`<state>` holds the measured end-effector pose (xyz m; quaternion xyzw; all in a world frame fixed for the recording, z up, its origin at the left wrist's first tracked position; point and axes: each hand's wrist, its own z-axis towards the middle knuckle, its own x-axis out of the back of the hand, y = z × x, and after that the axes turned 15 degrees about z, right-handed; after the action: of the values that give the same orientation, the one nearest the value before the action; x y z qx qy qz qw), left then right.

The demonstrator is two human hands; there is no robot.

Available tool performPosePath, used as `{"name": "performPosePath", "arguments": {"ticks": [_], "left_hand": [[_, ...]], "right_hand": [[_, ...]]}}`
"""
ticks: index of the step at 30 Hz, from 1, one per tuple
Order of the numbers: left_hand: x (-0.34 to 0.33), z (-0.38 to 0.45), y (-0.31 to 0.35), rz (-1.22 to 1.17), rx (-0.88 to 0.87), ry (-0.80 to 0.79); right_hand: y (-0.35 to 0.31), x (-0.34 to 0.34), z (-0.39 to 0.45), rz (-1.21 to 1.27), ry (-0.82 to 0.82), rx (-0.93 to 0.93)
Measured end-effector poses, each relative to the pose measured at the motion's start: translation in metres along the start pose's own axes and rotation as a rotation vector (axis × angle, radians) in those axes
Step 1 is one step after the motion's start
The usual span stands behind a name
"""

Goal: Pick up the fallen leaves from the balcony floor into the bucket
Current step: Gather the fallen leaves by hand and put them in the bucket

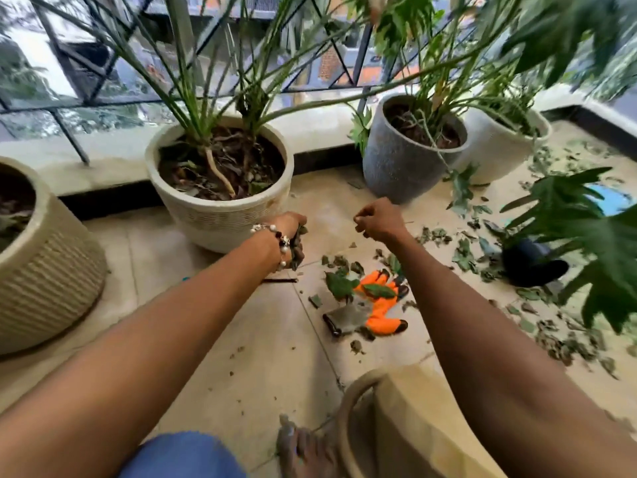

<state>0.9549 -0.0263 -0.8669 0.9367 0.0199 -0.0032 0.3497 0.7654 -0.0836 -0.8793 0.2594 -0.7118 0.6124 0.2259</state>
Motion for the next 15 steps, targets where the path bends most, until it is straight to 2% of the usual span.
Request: {"name": "performPosePath", "arguments": {"ticks": [6,11,15], "left_hand": [[-0.016,0.085,-0.009,-0.052,0.028,0.045],[-0.032,0.155,-0.013,-0.231,0.070,0.083],[-0.035,0.179,-0.015,-0.328,0.106,0.091]], "right_hand": [[0.049,-0.036,0.077,-0.335,-0.062,0.016],[0.077,-0.049,0.167,-0.448,-0.110,-0.033],[0.093,-0.063,0.224,-0.490,-0.139,-0.018]]}}
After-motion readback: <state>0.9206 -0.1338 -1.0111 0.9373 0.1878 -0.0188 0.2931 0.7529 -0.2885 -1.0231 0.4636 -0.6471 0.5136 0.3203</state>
